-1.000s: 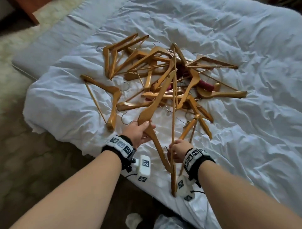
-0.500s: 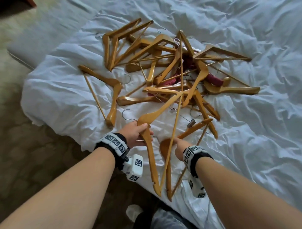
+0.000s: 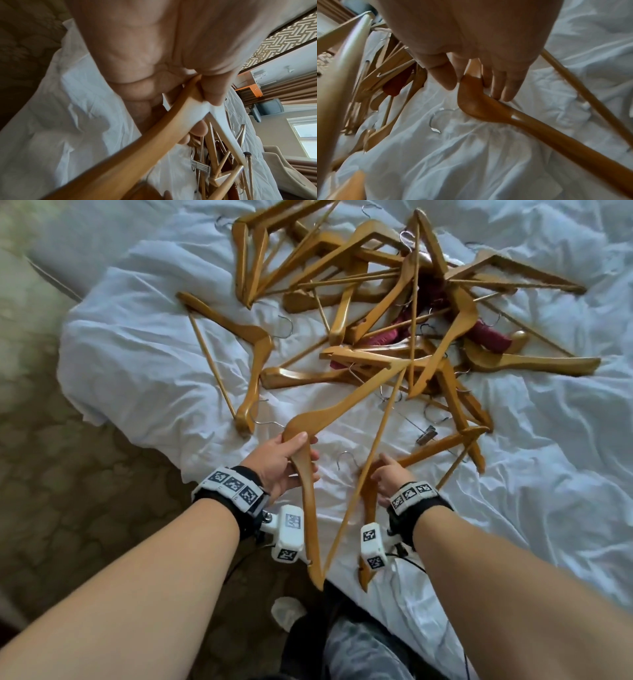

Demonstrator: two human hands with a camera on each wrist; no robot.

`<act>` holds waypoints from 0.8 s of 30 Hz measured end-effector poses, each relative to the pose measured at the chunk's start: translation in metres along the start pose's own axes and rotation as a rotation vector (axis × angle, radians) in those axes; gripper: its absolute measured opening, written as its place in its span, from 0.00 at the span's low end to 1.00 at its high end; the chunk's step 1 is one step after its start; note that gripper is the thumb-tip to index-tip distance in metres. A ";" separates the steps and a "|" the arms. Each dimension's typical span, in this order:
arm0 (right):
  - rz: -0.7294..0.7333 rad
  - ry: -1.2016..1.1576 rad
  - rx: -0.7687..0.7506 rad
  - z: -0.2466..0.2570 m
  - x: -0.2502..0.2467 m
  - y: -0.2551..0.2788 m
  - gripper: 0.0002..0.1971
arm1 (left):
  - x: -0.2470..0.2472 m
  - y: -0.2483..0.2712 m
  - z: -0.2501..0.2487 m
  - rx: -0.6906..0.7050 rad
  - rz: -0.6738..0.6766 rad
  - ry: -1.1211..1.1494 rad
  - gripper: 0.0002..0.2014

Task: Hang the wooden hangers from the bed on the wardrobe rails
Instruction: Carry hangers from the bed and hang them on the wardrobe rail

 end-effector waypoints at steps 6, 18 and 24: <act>-0.117 -0.242 -0.102 0.096 -0.033 0.109 0.40 | 0.029 0.025 -0.040 0.061 0.090 0.063 0.16; 0.062 -0.517 -0.321 0.270 0.043 0.248 0.29 | -0.068 0.160 -0.158 0.446 -0.119 0.077 0.14; 0.258 -0.005 -0.508 0.296 0.217 0.328 0.14 | -0.228 0.281 -0.147 0.545 -0.463 0.074 0.19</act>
Point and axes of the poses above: each hand's wrist, its own y-axis away from the middle knuckle, its own x-axis out of the palm, z = x × y, the point moved 2 cm from there along -y, towards the middle knuckle, and after that the axes turned 6 degrees about y, right-handed, at the moved point
